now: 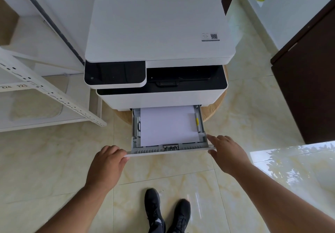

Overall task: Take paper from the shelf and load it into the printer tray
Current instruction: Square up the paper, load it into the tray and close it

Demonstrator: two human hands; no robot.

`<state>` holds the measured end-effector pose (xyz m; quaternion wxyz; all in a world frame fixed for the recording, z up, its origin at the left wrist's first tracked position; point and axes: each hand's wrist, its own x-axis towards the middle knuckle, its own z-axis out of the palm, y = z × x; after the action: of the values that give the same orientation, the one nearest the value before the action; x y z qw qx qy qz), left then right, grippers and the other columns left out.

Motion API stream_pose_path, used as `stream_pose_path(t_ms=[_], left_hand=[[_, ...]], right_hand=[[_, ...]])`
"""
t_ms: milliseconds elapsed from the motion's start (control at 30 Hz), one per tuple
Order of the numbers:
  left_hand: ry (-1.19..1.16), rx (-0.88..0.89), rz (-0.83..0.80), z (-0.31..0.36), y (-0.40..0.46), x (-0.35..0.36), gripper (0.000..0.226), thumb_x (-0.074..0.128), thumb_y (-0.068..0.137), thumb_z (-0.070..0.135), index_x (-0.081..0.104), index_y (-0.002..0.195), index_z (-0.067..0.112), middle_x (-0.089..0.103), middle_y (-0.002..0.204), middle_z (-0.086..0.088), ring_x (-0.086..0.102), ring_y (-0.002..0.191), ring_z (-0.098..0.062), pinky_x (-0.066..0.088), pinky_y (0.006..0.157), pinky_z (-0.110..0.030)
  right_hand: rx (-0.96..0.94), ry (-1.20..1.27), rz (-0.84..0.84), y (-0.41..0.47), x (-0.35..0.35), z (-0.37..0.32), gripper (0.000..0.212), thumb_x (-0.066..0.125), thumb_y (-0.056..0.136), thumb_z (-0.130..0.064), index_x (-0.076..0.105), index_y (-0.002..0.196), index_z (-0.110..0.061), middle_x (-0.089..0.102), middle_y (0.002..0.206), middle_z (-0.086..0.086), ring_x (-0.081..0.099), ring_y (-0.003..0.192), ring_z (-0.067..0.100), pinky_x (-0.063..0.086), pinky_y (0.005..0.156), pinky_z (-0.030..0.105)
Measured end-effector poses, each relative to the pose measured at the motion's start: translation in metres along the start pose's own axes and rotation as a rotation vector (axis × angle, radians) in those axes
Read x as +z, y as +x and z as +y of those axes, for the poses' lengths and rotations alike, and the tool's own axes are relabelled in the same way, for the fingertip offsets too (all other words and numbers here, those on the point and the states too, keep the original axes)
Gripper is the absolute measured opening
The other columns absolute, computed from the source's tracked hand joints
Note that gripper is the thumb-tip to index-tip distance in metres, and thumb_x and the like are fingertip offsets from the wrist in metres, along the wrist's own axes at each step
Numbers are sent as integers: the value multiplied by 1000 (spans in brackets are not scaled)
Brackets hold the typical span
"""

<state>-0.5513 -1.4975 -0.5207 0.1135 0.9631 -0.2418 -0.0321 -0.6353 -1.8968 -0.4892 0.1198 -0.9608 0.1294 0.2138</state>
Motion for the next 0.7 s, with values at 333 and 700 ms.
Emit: stream_pose_path(t_ms=[333, 700], left_hand=[[-36, -97, -61, -7, 22, 0, 32, 90, 77, 22, 75, 105, 15, 71, 111, -2, 66, 99, -30, 53, 80, -43], [-186, -402, -42, -5, 61, -11, 87, 81, 85, 42, 40, 155, 11, 52, 154, -15, 56, 133, -36, 51, 105, -52]], right_hand=[[56, 73, 31, 17, -12, -3, 67, 66, 100, -39, 39, 160, -27, 60, 145, -4, 51, 136, 22, 52, 103, 38], [180, 212, 97, 41, -36, -15, 71, 73, 95, -39, 43, 155, -17, 62, 146, 4, 54, 137, 28, 49, 109, 45]])
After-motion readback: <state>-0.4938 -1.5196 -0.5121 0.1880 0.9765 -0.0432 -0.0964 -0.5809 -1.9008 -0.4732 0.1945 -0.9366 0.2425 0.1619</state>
